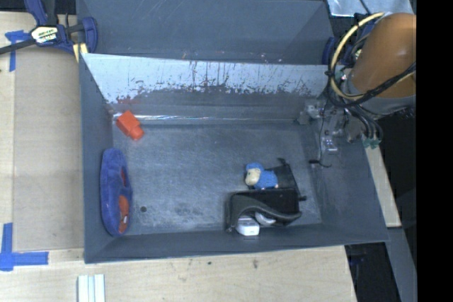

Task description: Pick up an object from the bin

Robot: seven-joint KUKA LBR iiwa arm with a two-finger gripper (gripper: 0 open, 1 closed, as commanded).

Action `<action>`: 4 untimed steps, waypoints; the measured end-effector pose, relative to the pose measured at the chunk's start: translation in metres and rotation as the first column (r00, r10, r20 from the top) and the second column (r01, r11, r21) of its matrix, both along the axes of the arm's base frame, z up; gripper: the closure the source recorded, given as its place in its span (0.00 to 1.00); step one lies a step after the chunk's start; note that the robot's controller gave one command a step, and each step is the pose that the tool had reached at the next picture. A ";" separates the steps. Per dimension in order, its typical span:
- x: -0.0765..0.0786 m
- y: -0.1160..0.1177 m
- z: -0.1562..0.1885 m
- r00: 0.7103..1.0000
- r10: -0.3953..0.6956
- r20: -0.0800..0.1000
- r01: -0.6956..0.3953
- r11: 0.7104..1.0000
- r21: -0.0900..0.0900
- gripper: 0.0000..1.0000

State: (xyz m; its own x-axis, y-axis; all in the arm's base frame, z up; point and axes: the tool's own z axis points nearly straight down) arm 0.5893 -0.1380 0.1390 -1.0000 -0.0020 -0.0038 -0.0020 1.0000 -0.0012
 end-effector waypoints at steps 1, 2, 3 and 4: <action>-0.013 -0.015 -0.071 0.984 0.179 -0.006 -0.179 0.984 0.002 0.00; -0.074 -0.011 -0.067 0.909 0.417 -0.001 -0.417 0.909 0.004 0.00; -0.100 0.025 -0.061 0.981 0.194 -0.002 -0.194 0.981 0.002 0.00; -0.100 0.024 -0.060 0.981 0.193 -0.001 -0.193 0.981 0.000 1.00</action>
Offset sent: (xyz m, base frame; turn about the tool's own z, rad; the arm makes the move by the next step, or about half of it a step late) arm -0.0122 -0.0150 -0.0690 -0.1826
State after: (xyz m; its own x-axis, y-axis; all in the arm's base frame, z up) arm 0.4897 -0.1144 0.0786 -0.9807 -0.1953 -0.0030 -0.1953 0.9807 -0.0017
